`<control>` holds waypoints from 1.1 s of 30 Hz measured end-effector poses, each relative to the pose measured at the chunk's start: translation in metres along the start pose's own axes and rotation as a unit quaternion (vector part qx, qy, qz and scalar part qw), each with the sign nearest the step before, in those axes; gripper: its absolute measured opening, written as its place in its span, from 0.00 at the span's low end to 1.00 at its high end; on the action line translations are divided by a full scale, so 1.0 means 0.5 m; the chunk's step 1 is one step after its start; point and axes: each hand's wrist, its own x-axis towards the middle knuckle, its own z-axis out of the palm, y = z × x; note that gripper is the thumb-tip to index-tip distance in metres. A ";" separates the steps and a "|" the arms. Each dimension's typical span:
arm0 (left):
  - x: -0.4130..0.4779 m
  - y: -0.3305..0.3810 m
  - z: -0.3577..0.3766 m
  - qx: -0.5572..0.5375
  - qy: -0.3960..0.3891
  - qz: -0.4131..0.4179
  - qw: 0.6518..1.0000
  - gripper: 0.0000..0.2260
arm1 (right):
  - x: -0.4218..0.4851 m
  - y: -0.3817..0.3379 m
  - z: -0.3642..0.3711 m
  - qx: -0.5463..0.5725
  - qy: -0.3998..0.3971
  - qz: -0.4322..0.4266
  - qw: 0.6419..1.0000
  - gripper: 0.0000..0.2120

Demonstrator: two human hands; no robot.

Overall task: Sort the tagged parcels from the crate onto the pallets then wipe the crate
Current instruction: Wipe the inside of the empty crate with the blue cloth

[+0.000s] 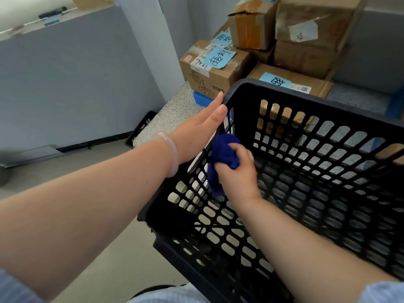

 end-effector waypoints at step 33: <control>-0.003 0.007 0.001 0.071 0.006 -0.008 0.997 0.24 | -0.030 0.121 -0.060 -0.189 -0.123 0.018 0.974 0.15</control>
